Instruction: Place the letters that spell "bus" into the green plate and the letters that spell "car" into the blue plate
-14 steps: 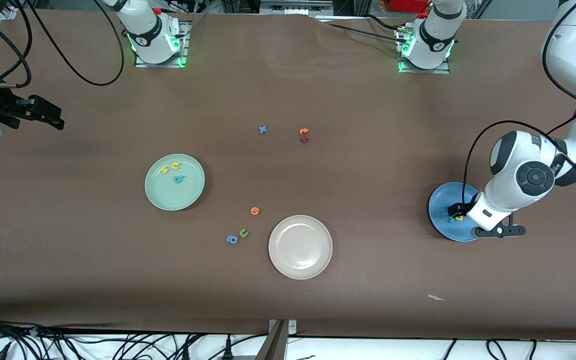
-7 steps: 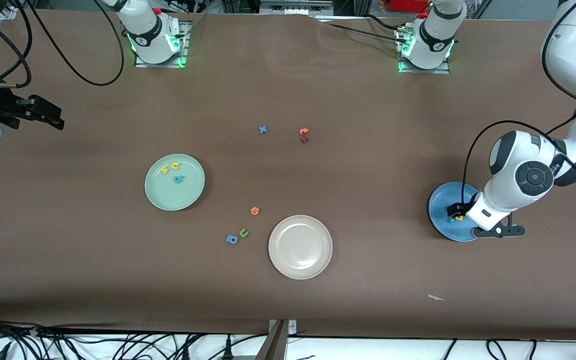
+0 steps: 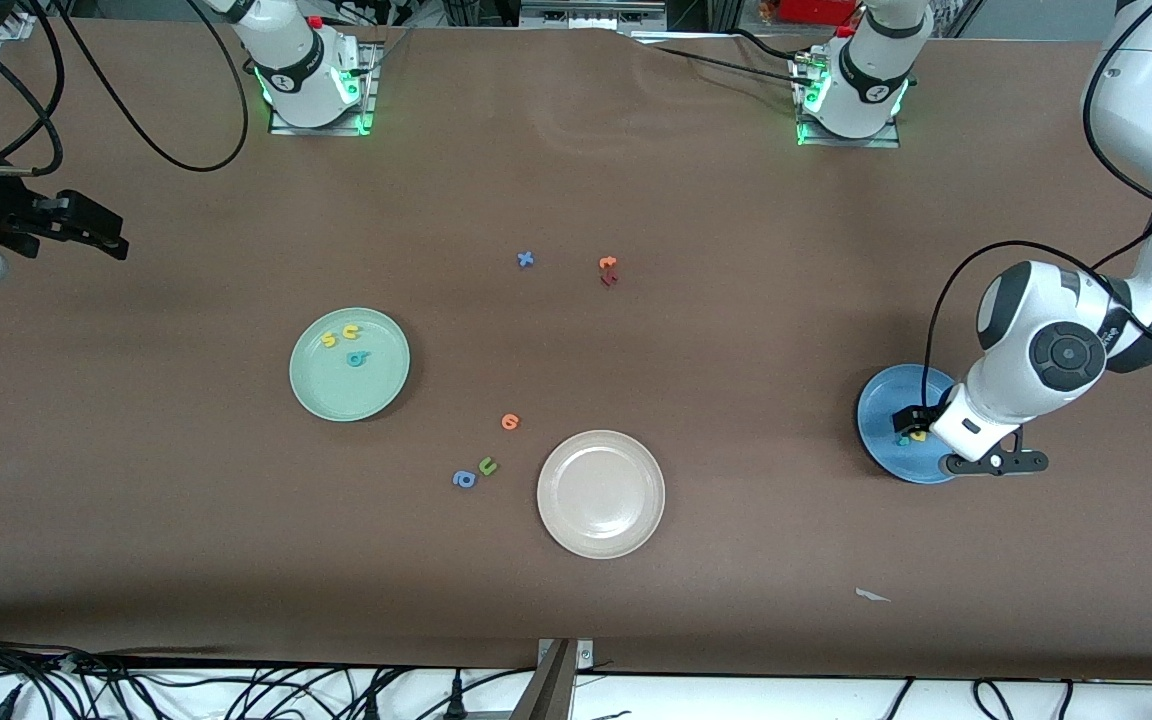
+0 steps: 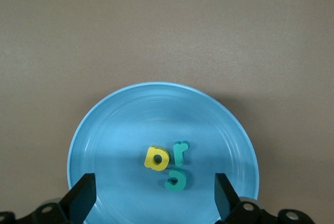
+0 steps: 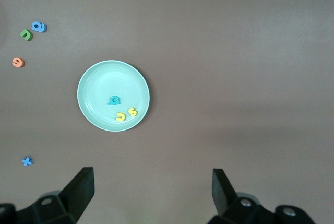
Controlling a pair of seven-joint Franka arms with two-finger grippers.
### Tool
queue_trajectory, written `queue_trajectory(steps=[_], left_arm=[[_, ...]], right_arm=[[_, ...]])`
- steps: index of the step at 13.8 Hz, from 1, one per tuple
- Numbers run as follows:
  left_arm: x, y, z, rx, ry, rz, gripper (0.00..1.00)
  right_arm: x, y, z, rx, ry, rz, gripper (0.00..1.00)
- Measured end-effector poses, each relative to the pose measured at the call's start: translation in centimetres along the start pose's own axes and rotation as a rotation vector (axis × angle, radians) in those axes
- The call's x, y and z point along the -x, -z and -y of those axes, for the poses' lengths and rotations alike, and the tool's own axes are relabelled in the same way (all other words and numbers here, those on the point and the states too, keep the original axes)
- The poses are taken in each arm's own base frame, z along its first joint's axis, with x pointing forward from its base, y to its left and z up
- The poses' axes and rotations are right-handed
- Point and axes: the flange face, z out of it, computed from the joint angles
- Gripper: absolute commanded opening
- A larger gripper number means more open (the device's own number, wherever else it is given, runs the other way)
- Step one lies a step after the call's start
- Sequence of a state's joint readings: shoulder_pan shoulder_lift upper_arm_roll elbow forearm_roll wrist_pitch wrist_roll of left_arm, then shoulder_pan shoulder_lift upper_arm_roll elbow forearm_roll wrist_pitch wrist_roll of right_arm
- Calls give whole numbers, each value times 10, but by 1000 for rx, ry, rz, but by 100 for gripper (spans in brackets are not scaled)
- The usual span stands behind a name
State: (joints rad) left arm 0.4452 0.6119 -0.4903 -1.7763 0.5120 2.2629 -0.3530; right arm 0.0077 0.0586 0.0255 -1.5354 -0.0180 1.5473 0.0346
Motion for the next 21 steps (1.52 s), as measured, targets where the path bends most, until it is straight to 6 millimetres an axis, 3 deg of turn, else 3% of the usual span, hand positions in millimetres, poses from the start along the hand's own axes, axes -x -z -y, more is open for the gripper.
queue_trajectory(steps=[5,11,15,19,21], left_arm=[[-2,4,-1,3,-3,-9,100],[-18,37,-1,5,4,-71,100],[-19,47,1,-16,8,-38,100],[-25,83,-6,-40,0,13,100],[-31,106,0,-27,-18,26,100]], right_arm=[[0,0,0,0,0,0,100],[0,0,0,0,0,0,100],[0,0,0,0,0,0,100],[0,0,0,0,0,0,100],[0,0,0,0,0,0,100]])
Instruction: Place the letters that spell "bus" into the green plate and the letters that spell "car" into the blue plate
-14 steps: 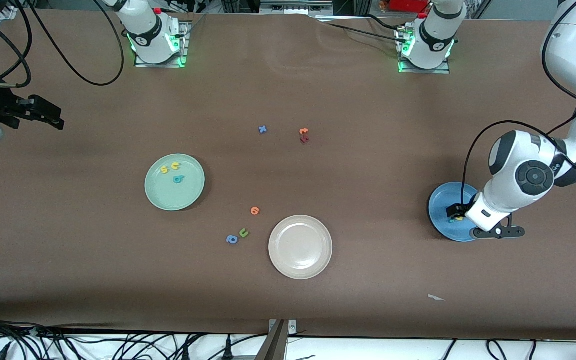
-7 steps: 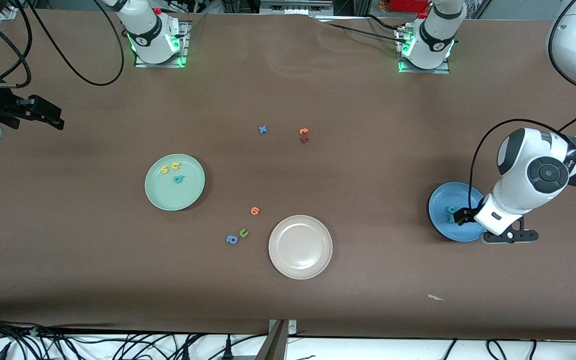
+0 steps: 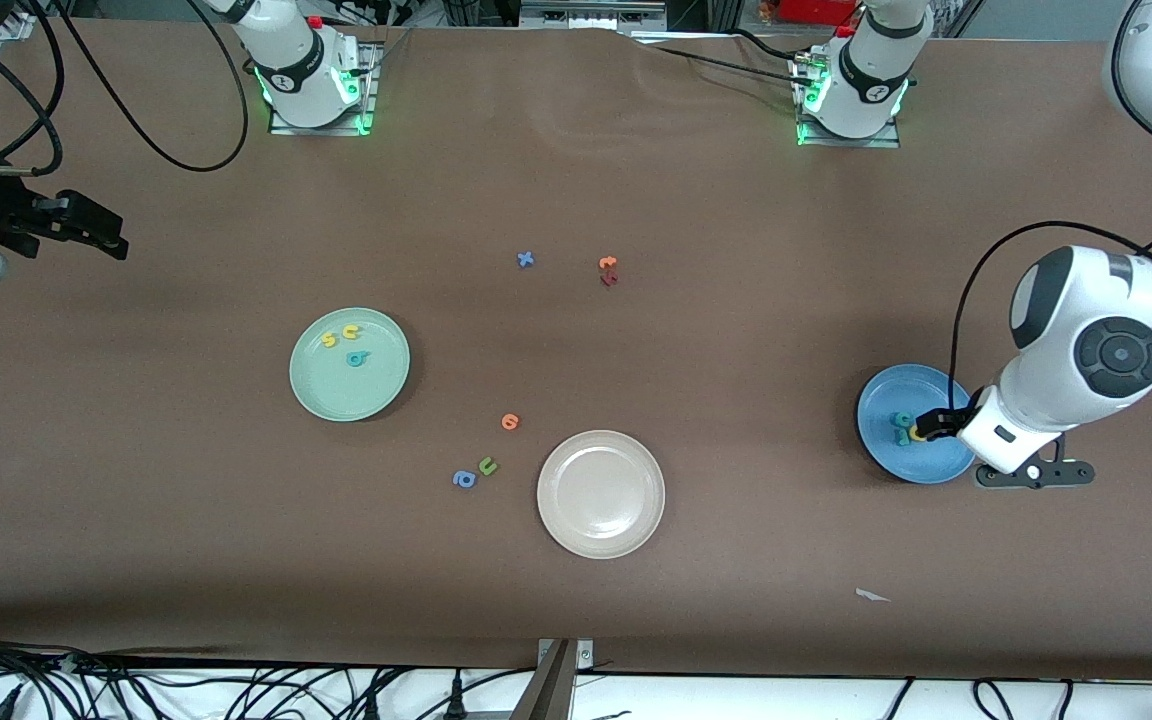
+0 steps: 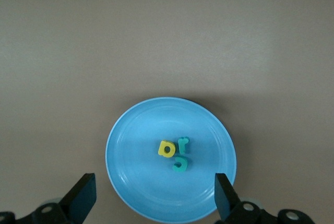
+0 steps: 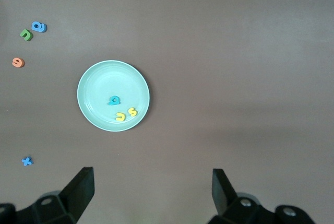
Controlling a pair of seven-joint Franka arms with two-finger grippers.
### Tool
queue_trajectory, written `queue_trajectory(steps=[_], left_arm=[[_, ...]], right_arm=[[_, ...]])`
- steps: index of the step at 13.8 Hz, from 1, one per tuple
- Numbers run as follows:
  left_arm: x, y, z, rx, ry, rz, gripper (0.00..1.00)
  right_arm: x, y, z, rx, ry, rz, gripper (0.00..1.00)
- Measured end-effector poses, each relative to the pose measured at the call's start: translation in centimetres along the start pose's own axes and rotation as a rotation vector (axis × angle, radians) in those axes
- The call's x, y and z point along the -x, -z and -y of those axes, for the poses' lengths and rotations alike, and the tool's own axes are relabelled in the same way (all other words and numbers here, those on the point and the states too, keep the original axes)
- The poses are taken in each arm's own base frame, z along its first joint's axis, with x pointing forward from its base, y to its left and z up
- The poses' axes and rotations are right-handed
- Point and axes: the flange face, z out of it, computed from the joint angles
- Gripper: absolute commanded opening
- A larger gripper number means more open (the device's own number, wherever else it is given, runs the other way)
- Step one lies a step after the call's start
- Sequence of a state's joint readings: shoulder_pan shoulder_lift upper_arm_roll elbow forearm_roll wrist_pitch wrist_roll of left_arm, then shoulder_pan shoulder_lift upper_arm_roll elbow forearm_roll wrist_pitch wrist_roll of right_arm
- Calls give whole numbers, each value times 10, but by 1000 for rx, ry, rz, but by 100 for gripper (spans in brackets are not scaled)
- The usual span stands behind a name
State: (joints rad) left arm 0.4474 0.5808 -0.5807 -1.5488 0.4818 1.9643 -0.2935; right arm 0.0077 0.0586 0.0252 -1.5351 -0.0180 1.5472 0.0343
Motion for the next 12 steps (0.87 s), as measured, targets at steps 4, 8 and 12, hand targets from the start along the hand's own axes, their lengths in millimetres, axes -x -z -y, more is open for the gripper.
queue_trajectory(steps=[4,8,12], left_arm=[[2,33,42,99,-58,9,100],[33,104,50,130,-79,46,100],[79,192,28,93,-109,45,100]], right_arm=[[0,0,0,0,0,0,100],[0,0,0,0,0,0,100],[0,0,-1,0,0,0,100]])
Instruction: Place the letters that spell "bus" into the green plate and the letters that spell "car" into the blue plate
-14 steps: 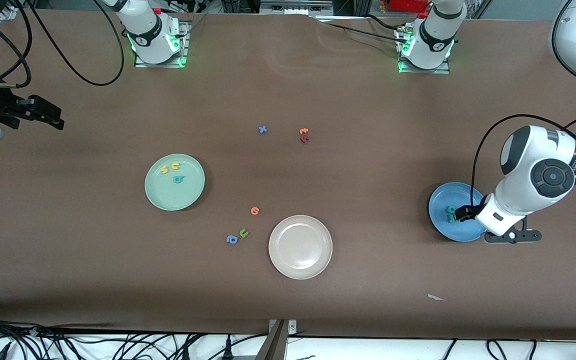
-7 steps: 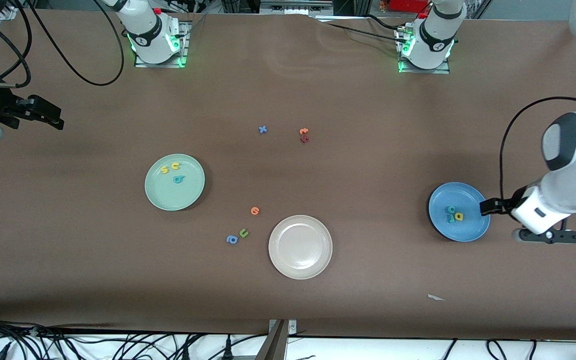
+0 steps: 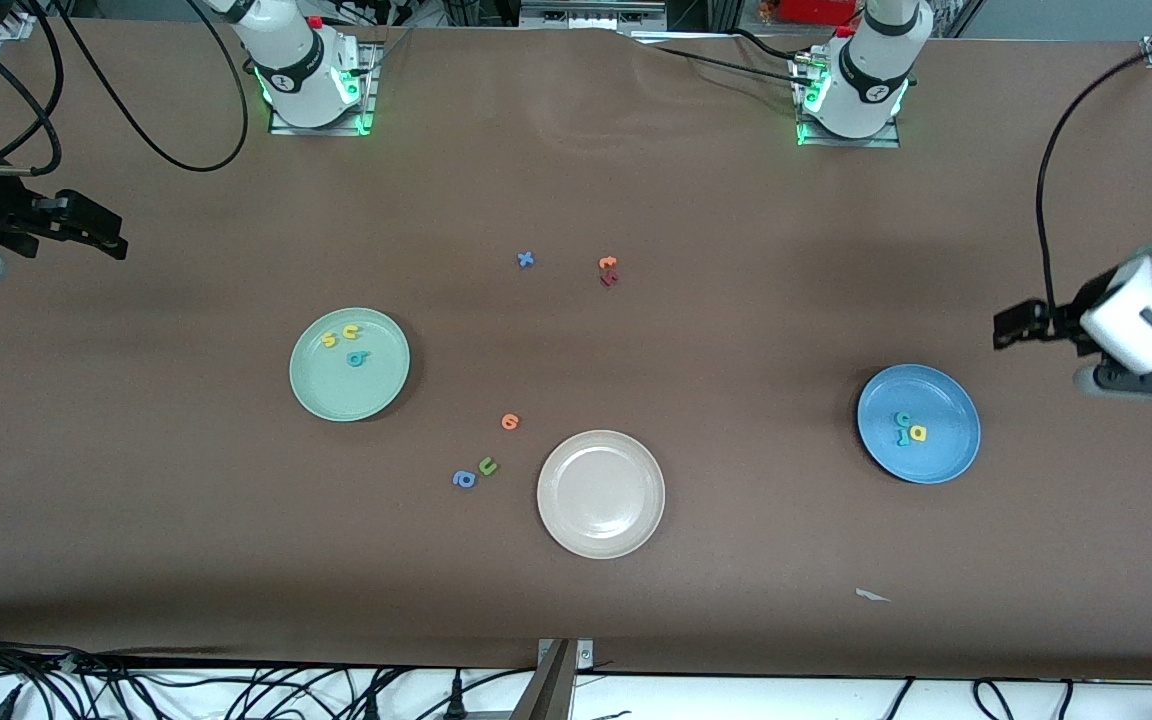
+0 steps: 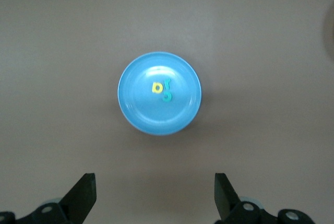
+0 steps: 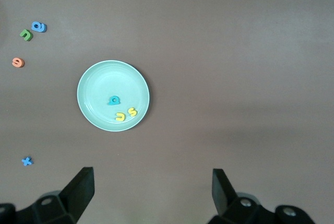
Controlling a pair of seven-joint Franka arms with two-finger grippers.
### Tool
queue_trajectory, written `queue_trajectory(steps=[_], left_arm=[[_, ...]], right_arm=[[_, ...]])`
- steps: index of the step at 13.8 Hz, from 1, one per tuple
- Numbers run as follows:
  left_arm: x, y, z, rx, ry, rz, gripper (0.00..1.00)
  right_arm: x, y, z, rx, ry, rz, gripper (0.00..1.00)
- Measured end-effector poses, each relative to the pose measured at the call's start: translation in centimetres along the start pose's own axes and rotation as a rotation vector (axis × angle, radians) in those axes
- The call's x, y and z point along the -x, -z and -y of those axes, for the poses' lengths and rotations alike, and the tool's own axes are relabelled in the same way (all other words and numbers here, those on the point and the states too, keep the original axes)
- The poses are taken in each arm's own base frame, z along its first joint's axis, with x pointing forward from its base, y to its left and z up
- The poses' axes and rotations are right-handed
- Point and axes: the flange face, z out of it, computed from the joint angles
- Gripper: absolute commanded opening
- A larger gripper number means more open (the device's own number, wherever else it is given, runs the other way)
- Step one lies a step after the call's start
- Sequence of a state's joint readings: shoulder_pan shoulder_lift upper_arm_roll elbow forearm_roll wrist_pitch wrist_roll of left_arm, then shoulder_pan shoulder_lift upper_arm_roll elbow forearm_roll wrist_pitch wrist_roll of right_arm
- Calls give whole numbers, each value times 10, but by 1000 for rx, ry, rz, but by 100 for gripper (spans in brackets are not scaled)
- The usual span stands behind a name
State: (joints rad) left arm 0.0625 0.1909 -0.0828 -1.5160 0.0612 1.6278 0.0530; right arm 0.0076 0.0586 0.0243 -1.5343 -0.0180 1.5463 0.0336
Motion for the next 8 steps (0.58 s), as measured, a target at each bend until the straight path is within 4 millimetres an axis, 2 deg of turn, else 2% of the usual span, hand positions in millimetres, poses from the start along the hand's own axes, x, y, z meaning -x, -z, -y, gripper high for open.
queue_trajectory(steps=[2,4,8], left_arm=[[20,26,-7,-8,-7,4,100],[31,41,-7,-11,-4,-6,100],[36,48,-6,0,2,-14,100]], right_arm=[[0,0,-1,0,-1,0,100],[0,0,-1,0,-2,0,100],[0,0,-1,0,-2,0,100]])
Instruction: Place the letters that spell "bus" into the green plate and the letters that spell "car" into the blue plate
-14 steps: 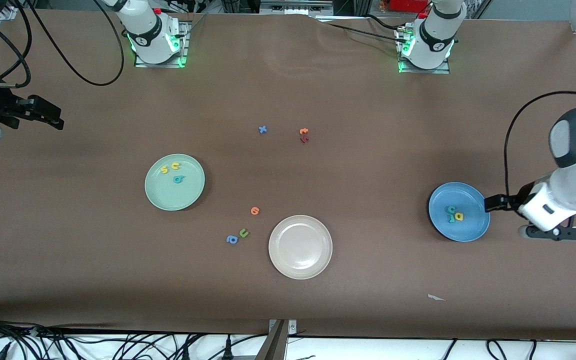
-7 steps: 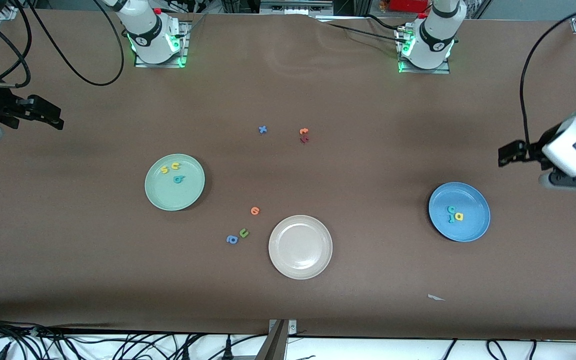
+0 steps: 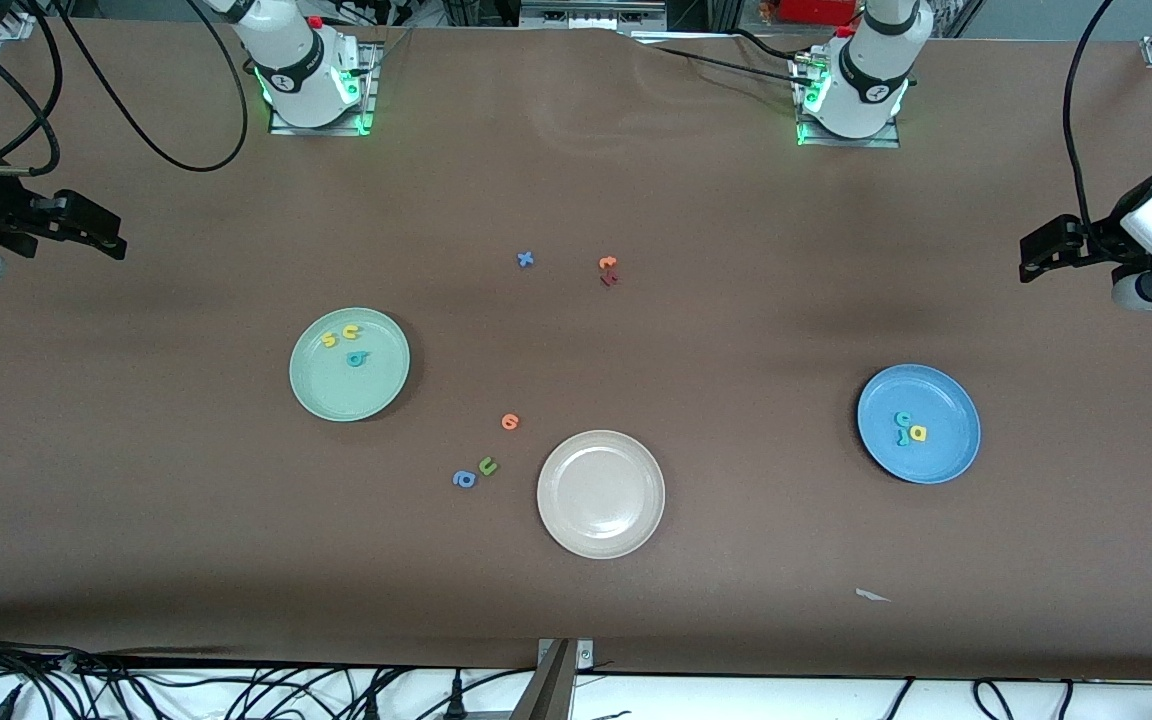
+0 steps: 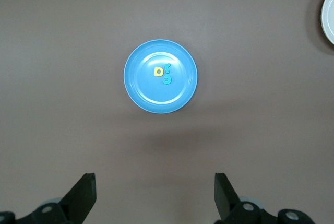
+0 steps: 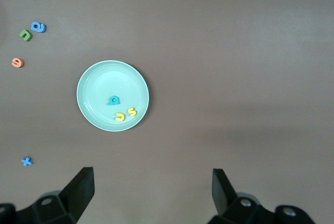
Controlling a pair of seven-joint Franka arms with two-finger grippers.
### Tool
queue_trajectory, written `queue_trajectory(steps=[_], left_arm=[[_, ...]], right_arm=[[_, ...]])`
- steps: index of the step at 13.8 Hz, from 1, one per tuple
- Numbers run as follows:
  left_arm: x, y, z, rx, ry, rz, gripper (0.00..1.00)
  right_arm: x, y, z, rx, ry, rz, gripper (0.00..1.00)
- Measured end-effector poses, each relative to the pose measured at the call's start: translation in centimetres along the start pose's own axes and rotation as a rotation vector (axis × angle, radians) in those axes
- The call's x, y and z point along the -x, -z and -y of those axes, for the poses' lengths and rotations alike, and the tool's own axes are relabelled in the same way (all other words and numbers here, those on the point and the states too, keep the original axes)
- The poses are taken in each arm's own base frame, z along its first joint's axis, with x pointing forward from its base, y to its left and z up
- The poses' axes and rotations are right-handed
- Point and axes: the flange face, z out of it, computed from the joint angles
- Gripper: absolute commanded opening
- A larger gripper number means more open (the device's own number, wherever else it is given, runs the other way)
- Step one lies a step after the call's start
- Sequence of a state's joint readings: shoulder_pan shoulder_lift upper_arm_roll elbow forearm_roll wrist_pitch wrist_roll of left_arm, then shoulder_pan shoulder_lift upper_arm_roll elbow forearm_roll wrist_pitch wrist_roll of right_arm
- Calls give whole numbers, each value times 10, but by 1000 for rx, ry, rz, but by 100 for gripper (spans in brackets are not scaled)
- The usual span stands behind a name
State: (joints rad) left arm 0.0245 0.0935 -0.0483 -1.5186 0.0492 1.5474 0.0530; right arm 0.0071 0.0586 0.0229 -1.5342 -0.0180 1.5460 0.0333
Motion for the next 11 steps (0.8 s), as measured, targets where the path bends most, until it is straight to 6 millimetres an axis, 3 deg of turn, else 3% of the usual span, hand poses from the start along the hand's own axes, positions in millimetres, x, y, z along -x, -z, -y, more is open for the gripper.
queue_trajectory(steps=[11], left_arm=[[2,-2,-1,52,7,16,100]], right_arm=[[0,0,0,0,0,0,100]])
